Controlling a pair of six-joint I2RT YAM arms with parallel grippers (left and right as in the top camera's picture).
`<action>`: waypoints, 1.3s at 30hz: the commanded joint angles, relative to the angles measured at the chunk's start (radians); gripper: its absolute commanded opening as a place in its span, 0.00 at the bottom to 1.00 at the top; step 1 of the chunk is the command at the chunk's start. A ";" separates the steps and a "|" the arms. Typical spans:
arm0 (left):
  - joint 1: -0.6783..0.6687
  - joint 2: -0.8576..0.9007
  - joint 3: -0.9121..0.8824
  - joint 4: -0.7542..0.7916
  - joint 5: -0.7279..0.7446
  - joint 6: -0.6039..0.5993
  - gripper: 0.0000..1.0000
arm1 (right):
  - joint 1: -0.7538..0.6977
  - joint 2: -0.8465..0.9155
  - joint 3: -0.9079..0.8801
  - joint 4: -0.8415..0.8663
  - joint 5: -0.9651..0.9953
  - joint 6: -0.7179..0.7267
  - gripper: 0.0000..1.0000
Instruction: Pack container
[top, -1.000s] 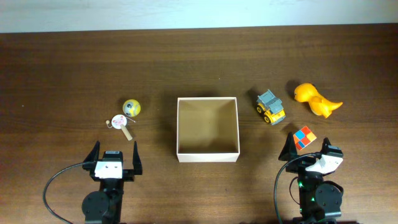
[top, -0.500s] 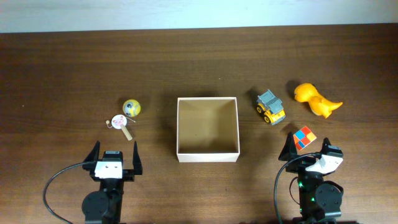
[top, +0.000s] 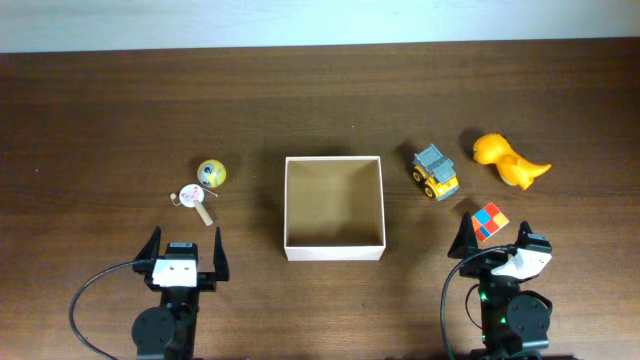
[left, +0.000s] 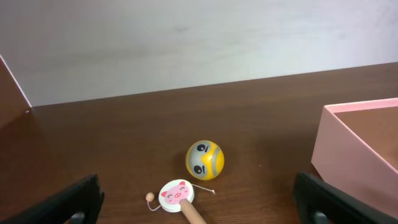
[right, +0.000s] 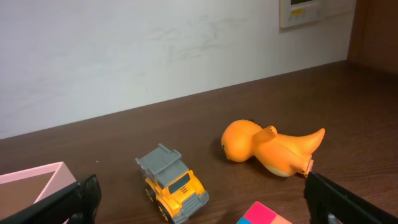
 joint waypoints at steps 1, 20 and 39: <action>-0.004 -0.007 -0.004 -0.003 0.012 0.016 0.99 | -0.003 -0.008 -0.007 0.001 -0.013 -0.005 0.99; -0.004 -0.007 -0.004 -0.003 0.012 0.016 0.99 | -0.003 -0.007 -0.007 -0.019 -0.209 -0.004 0.99; -0.004 -0.007 -0.004 -0.003 0.012 0.016 0.99 | -0.003 0.180 0.303 -0.219 -0.216 -0.068 0.99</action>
